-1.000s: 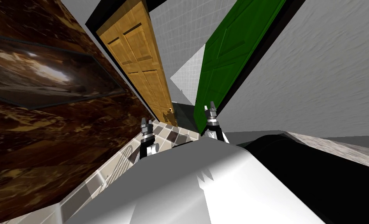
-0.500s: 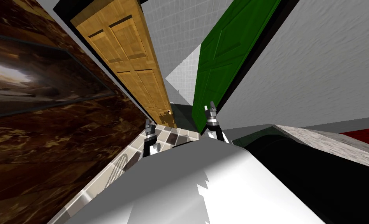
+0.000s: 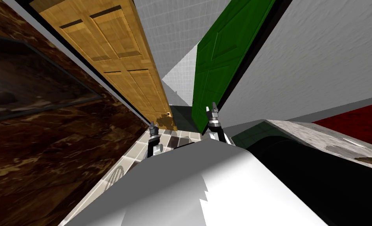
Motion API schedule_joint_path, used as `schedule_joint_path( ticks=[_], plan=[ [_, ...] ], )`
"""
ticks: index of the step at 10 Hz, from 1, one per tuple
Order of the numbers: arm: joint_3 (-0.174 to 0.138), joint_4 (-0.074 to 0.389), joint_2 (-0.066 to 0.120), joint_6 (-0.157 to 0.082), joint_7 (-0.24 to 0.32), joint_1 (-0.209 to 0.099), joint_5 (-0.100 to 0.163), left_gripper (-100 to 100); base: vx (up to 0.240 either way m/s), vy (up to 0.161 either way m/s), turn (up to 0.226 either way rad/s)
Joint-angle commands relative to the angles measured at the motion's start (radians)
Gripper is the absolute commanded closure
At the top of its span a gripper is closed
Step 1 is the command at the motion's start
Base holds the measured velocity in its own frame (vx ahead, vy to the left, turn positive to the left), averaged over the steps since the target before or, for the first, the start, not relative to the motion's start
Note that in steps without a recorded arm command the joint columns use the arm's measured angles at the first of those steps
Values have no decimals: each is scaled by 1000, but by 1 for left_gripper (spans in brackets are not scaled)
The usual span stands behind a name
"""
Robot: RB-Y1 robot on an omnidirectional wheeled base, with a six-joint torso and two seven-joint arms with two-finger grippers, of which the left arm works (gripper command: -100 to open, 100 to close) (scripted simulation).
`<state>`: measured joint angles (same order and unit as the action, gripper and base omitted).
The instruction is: Push the door open
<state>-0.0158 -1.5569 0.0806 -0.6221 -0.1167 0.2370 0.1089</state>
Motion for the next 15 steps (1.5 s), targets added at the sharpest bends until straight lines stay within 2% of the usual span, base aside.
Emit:
schedule_joint_path(
  ticks=[1, 7, 8, 11, 12, 15],
  plan=[
    [0, 36, 1, -1, 2, -13, 2, -100, 49, 114, -207],
    [-3, 213, -2, -33, 9, -80, 7, -100, 51, 108, -189],
    [-3, 220, -2, -33, 9, -80, 7, -100, 27, 75, -67],
    [-4, 306, -6, -49, 13, -113, 9, -100, 27, 78, -172],
    [-4, 309, -6, -49, 13, -113, 9, -100, 28, 70, -37],
    [-5, 391, -11, -64, 16, -144, 12, -100, 26, 96, -163]
  ],
)
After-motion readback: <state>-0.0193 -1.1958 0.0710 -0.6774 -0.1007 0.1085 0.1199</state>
